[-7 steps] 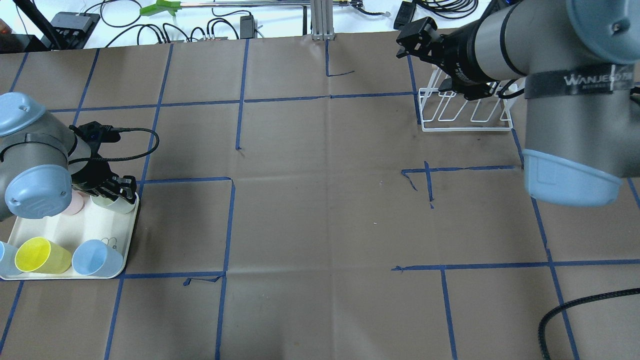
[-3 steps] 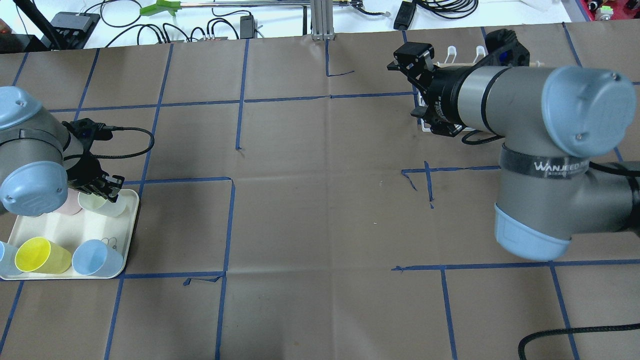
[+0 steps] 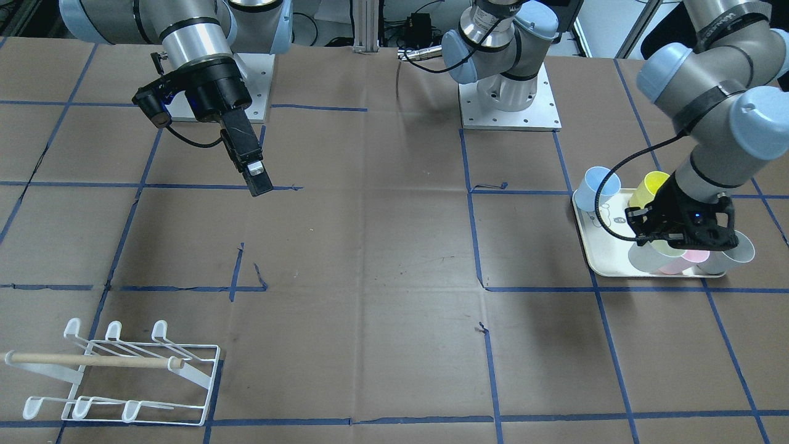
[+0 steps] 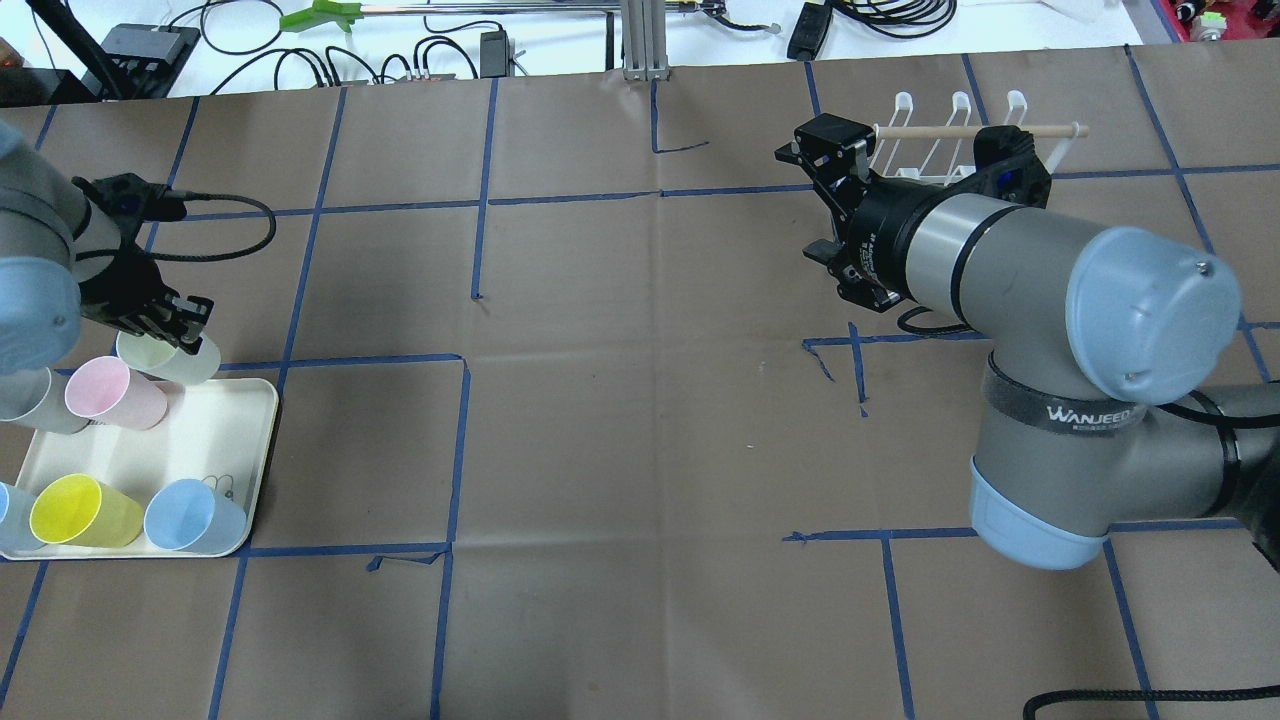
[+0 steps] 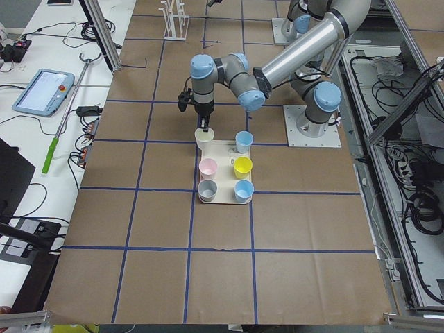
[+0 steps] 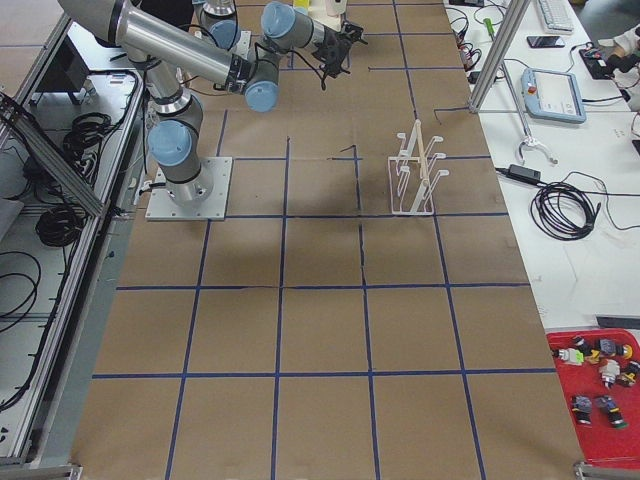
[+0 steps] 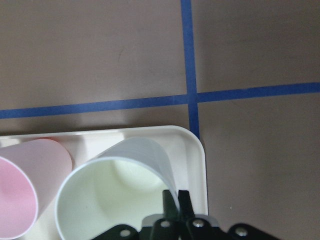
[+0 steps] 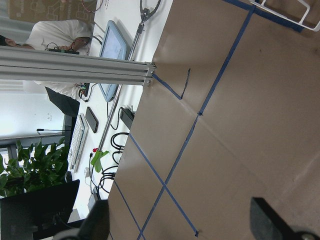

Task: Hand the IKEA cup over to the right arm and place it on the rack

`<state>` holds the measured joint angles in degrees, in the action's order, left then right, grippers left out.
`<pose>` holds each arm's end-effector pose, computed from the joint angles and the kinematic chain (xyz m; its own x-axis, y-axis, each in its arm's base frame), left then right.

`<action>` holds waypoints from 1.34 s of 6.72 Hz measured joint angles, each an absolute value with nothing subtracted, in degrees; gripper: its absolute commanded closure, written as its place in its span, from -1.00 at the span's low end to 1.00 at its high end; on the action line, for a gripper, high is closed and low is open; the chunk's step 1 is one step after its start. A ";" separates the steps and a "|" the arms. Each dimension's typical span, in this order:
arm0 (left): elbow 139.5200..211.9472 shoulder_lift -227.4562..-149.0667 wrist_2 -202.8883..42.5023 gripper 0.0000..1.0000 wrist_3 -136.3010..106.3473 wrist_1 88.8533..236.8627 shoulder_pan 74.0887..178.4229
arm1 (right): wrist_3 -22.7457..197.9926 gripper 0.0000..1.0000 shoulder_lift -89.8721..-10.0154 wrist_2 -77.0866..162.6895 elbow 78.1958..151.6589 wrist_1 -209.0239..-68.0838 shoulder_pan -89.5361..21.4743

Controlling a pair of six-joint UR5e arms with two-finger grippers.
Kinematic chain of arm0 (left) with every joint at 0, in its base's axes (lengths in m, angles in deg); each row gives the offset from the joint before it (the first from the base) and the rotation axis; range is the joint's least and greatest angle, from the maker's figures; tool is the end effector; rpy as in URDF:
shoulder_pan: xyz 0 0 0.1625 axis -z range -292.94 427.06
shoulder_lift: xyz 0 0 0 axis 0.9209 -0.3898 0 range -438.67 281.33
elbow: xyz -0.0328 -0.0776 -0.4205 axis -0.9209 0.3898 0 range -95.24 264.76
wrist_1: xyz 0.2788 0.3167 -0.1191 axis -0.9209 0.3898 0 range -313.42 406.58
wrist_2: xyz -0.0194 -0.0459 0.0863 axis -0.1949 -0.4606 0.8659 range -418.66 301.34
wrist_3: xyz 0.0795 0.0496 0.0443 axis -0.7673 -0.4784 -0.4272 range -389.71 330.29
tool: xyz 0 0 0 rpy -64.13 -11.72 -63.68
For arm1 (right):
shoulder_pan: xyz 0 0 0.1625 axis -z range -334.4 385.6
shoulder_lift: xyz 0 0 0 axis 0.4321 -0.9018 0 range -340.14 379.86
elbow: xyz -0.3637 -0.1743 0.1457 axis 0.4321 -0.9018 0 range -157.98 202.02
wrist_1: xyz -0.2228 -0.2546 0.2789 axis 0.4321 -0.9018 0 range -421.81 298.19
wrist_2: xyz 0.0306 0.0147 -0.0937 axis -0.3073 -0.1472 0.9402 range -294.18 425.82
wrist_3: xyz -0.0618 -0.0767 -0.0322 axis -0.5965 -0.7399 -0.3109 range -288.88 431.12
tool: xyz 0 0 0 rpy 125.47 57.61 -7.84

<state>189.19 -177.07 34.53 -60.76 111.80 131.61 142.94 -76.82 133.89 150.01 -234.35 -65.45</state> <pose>0.1215 -0.5521 0.3247 -0.9932 0.0966 -0.0653 0.0968 0.9953 -0.0005 0.1801 -0.4411 0.3889 -0.2986 0.4984 -0.8139 0.8725 0.4882 -0.0211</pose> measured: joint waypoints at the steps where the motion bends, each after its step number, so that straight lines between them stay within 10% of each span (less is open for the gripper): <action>1: 182.44 -177.37 30.96 1.00 -60.63 117.72 132.69 | 143.25 -1.00 -76.79 133.86 150.19 -234.74 -65.45; 9: 176.17 -174.70 -9.95 1.00 -77.42 116.80 139.86 | 144.02 -0.99 -75.97 122.94 150.25 -245.81 -65.46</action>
<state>176.17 -174.70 -9.95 -77.42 116.80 139.86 144.02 -75.97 122.94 150.25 -245.81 -65.46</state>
